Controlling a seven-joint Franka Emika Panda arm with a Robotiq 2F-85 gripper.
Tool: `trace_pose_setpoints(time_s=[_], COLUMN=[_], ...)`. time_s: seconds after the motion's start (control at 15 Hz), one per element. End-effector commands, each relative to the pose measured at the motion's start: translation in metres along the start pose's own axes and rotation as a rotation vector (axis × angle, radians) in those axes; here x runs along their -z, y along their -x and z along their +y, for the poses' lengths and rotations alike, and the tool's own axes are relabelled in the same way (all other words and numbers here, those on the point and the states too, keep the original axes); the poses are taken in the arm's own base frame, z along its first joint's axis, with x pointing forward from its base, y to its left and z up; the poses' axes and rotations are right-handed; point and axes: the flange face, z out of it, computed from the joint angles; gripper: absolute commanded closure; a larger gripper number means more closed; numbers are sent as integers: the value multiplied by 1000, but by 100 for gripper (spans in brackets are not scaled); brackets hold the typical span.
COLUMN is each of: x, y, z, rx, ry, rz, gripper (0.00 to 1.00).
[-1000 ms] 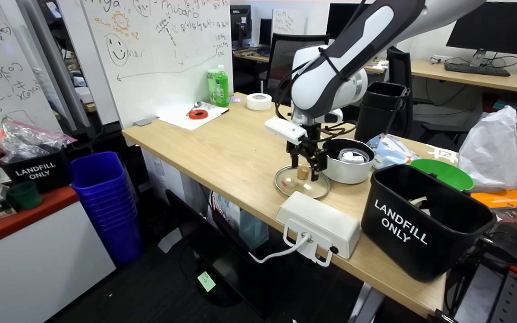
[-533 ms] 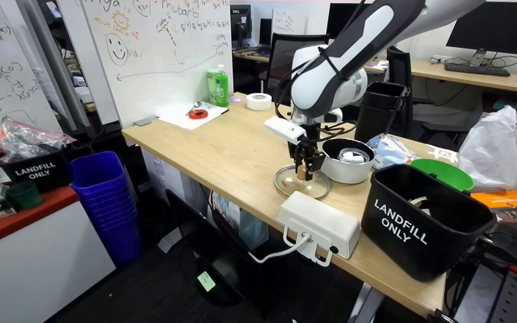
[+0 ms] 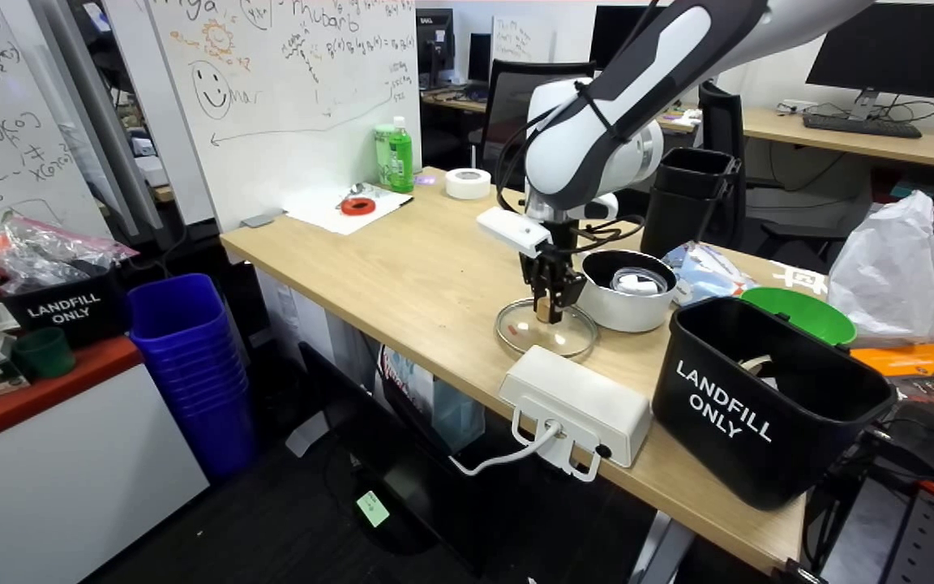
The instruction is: Place the glass lid on the pot
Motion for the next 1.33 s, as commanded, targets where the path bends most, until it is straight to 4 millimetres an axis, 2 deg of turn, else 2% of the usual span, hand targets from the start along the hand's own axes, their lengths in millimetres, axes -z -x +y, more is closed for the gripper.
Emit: trace_pose_setpoints(time_s=[0.0,0.4,0.87,1.13,1.27], x=[10,52,107,141,150], y=[0,6,7,0,-10], z=[-4,-13,-10,-14,-14], rx=[5,60,81,19,-43], ry=[-2,-60,-90,-140,-148], rz=[-24,-49,-45,-49,-38], gripper=[84,84,84,84,84])
